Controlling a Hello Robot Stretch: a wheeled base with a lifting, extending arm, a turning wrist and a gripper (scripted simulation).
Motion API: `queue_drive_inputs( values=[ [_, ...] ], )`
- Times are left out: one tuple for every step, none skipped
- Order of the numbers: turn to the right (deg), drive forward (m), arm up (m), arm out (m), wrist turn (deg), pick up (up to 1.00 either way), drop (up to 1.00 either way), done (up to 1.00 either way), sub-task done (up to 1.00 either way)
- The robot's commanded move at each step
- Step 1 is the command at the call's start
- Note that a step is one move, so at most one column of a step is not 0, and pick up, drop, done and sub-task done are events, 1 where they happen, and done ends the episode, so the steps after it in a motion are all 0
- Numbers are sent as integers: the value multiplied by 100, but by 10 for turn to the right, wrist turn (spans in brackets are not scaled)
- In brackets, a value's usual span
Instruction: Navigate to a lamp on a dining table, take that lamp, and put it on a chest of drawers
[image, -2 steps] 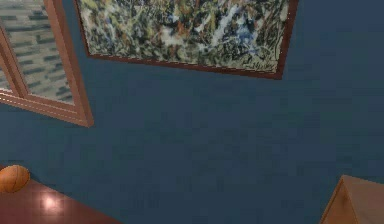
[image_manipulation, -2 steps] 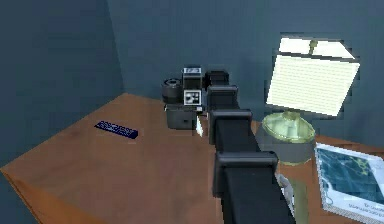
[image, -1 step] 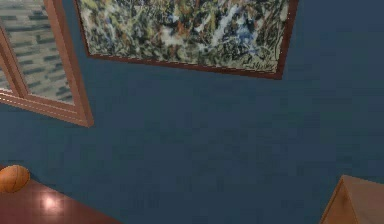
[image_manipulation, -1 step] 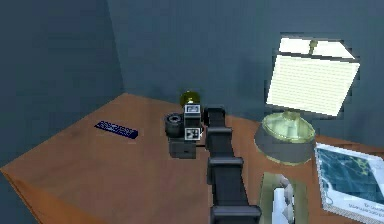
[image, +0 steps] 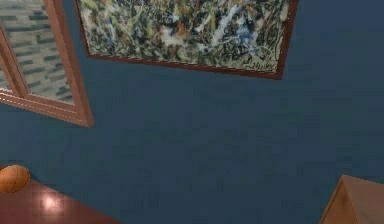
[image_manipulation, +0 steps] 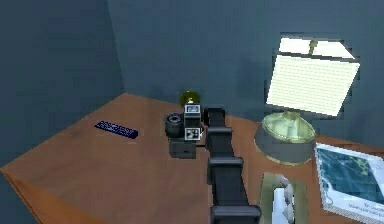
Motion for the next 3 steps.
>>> queue_drive_inputs(
  values=[
    [0, 0, 8, 0, 0, 0, 0, 0, 0],
    [0, 0, 0, 0, -450, 0, 0, 0, 0],
    [0, 0, 0, 0, -450, 0, 0, 0, 0]
  ],
)
